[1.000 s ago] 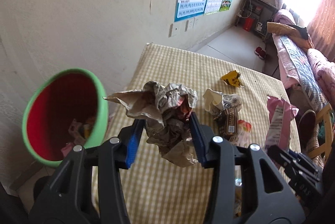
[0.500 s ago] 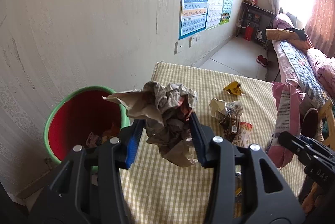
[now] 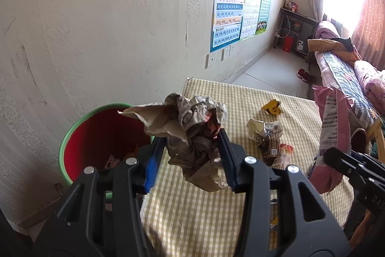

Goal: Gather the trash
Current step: 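Carry the paper ball with the left tool over the bin while the right tool holds the pink bag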

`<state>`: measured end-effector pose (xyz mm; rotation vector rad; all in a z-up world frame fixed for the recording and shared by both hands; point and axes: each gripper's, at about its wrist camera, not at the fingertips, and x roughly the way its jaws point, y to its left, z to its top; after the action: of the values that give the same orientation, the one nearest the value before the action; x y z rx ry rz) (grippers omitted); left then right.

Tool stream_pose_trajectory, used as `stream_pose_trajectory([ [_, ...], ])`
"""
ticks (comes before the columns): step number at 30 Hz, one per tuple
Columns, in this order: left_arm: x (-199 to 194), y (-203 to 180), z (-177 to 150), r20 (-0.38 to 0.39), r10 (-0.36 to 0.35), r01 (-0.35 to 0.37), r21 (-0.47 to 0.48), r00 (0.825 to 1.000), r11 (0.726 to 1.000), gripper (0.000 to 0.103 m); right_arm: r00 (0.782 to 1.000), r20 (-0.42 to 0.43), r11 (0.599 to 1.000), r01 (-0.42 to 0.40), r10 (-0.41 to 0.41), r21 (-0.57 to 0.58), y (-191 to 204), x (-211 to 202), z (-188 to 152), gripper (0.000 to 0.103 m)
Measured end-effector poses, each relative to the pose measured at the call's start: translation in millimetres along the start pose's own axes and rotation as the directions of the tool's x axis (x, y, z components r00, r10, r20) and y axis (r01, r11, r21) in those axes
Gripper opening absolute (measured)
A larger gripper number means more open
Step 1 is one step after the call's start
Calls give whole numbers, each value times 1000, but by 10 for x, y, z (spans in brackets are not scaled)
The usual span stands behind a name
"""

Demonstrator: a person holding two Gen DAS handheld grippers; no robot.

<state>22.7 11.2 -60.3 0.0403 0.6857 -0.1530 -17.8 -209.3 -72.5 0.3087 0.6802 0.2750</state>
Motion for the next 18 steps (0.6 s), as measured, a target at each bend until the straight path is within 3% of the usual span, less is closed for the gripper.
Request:
stream_pose_trajectory([
  [18,6,214,-14,1,26,-26,-33,1000,999,43,1000,-19,998,-16,15,-64,255,84,77,32],
])
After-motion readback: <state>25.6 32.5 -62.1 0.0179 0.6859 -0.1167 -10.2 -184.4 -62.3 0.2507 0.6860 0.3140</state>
